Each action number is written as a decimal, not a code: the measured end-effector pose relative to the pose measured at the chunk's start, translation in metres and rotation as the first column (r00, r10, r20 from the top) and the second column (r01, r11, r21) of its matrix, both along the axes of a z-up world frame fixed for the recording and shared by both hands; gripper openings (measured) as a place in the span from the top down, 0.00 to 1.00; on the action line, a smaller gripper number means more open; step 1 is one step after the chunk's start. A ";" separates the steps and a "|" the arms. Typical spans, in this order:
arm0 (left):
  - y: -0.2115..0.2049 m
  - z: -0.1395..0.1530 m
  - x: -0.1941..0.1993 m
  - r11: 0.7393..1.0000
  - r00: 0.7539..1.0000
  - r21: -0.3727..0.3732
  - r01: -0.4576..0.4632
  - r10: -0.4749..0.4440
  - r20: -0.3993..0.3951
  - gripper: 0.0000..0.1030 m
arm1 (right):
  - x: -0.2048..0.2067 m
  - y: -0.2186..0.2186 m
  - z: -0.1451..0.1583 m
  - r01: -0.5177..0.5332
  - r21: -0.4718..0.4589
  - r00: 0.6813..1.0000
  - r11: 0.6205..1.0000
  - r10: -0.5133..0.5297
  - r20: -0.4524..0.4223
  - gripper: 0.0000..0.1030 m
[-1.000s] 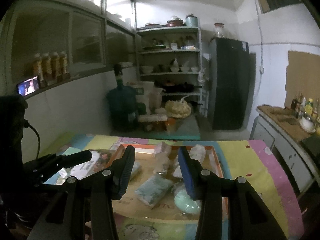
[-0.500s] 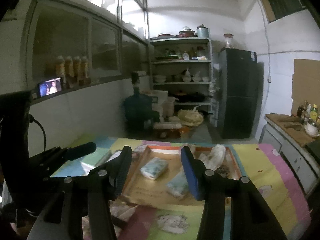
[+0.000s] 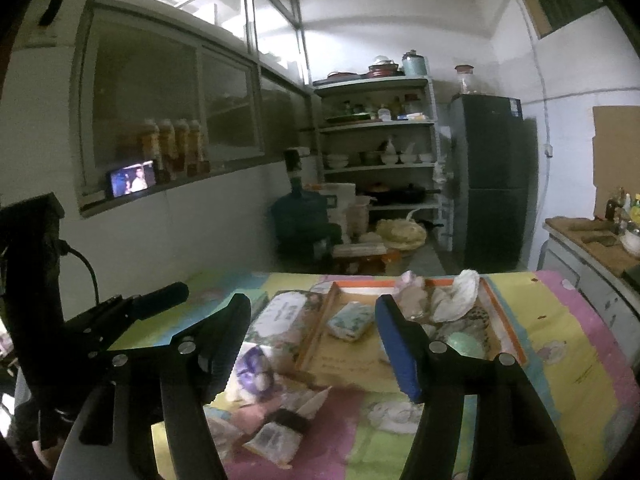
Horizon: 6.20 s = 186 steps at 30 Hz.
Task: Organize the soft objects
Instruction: 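Move both open grippers back toward the pile of soft items, then reach the left gripper toward the clear plastic bag on the quilt, then close the left gripper on the clear bag while the right grips the white barcode packet, then carry the clear bag and white packet over the box lid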
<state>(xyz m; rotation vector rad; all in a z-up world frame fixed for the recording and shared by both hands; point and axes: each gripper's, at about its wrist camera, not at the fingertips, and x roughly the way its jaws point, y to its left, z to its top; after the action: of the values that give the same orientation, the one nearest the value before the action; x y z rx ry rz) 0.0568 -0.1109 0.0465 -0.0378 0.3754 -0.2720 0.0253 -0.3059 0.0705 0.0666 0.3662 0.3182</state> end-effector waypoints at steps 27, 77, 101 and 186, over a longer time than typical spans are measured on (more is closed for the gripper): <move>0.075 -0.042 -0.057 0.996 0.999 -0.078 0.041 -0.041 -0.006 0.24 | -0.020 0.038 -0.064 -0.013 0.090 0.988 0.996 0.027 -0.154 0.34; 0.083 -0.127 -0.038 0.981 0.981 -0.153 0.115 -0.136 -0.137 0.41 | 0.034 0.056 -0.148 0.064 0.023 0.928 0.998 -0.051 -0.369 0.35; 0.084 -0.125 -0.044 0.984 0.983 -0.139 0.109 -0.128 -0.130 0.41 | 0.026 0.049 -0.146 0.077 0.039 0.926 0.996 -0.057 -0.374 0.60; -0.108 -0.045 0.119 0.966 0.946 -0.124 0.228 -0.250 -0.207 0.41 | 0.068 -0.137 -0.043 0.218 0.029 0.972 0.976 -0.214 -0.101 0.60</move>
<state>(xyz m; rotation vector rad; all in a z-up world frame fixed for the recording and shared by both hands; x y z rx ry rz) 0.1758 -0.2192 0.0013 -0.1209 0.5900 -0.5297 0.0929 -0.4428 0.0277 0.1606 0.4453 0.1072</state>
